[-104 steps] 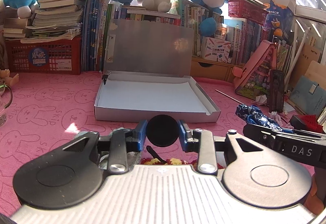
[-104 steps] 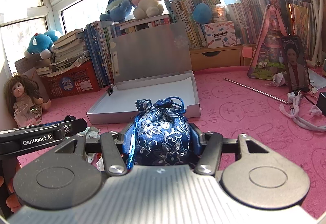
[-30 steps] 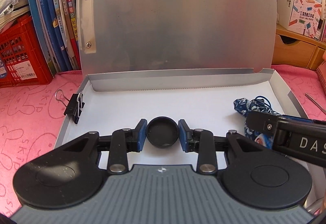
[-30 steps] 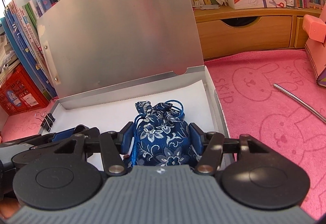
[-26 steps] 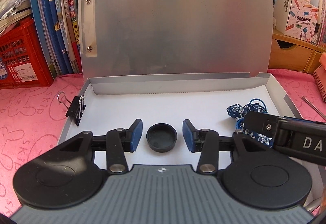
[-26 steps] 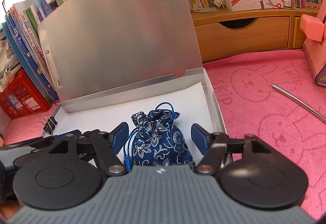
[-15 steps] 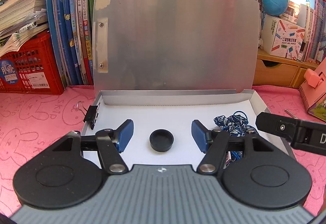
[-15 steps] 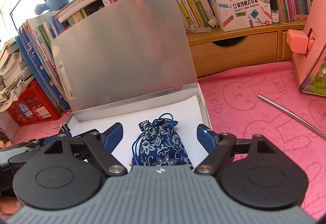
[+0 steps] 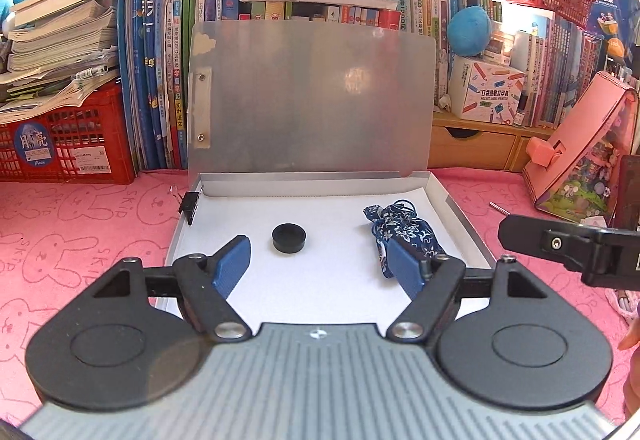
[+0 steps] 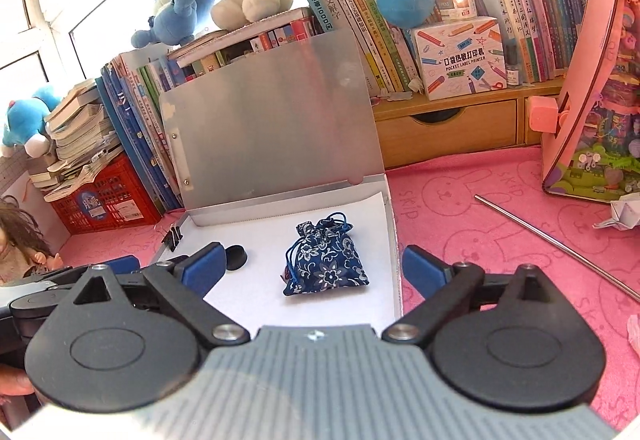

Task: Organize objects
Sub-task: 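Open the left tool to drop the lid while the right tool releases the pouch, then withdraw both tools from the box back toward the table items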

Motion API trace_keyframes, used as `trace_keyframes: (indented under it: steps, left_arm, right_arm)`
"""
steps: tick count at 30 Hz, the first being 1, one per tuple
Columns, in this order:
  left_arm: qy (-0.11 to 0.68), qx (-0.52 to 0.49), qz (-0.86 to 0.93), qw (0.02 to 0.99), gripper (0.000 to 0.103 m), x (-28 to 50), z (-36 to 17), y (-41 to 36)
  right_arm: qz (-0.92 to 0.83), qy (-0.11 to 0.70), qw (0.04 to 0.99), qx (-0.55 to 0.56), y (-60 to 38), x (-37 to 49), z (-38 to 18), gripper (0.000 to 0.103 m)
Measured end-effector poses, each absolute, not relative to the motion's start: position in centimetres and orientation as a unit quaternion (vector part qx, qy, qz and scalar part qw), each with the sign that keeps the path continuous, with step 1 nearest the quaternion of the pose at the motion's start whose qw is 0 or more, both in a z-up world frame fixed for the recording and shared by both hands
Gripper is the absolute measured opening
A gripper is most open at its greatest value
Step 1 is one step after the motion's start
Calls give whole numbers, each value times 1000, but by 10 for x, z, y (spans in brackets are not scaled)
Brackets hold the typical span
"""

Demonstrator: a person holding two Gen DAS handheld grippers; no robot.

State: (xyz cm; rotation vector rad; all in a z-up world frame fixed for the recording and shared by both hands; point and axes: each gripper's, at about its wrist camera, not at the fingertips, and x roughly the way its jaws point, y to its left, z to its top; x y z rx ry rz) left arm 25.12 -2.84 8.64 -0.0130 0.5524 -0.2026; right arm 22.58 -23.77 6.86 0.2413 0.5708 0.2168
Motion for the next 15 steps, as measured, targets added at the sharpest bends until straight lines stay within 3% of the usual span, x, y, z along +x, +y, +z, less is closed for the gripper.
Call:
trace_keyframes:
  steps: [15]
  left_arm:
    - [244,-1,-145,959,82,150,86,-20]
  right_arm:
    - [113,259,956,83,-241,143,68,103]
